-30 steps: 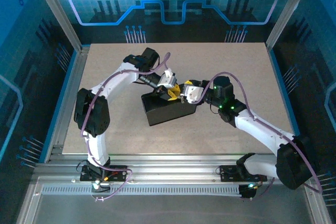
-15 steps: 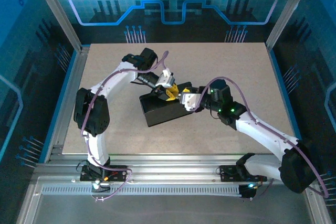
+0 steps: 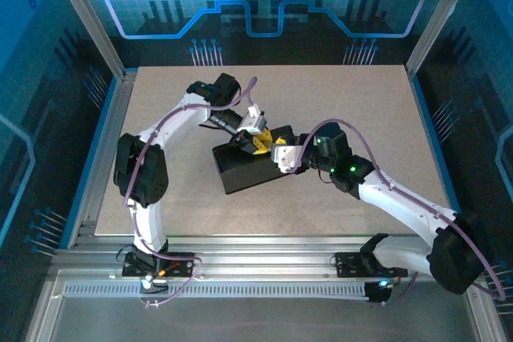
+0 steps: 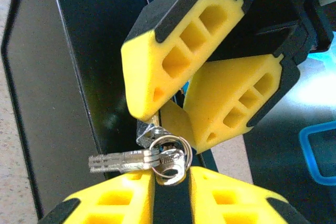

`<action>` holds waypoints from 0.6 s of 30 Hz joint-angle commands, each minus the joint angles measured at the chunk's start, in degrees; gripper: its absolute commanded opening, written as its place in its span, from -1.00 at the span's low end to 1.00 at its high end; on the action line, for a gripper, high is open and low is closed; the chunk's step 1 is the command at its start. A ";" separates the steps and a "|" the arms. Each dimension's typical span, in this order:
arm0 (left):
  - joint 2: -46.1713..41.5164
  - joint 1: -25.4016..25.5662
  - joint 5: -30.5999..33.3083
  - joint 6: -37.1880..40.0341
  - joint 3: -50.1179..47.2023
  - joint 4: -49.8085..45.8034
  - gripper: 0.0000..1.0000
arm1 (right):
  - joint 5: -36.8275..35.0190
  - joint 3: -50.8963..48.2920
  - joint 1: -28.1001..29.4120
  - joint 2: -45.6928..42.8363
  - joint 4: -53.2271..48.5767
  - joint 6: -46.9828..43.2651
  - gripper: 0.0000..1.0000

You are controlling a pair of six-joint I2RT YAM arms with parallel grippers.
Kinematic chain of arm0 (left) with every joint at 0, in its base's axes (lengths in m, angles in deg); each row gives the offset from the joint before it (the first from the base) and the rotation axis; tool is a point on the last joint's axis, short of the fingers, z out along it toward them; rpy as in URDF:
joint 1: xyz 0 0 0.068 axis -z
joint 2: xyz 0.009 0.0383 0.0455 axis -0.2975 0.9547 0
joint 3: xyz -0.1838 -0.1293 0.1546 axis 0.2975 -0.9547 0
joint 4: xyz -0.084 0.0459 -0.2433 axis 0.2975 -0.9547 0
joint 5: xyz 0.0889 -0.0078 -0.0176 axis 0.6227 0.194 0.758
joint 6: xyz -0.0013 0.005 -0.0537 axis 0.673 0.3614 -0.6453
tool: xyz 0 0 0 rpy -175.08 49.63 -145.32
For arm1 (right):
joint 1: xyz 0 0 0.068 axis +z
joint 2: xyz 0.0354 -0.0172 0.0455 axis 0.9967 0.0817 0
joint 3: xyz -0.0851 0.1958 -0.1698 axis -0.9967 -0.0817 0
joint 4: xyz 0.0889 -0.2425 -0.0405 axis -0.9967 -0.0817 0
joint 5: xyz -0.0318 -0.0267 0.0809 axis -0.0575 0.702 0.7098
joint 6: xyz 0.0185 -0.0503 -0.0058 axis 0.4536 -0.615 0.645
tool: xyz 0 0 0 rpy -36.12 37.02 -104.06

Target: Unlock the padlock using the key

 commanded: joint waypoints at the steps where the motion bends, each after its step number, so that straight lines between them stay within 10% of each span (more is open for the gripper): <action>1: 0.00 -0.46 -5.35 1.97 2.51 -0.32 -1.00 | 3.39 4.83 0.29 0.46 -8.28 4.02 -0.44; 6: -0.56 -0.49 -5.01 1.00 1.67 1.04 -1.00 | 2.92 7.97 -0.21 0.80 -15.93 4.97 -0.37; 18: -0.20 -0.56 -5.19 1.61 2.54 -0.47 -1.00 | -8.00 1.85 -4.20 1.79 1.90 -6.11 -0.42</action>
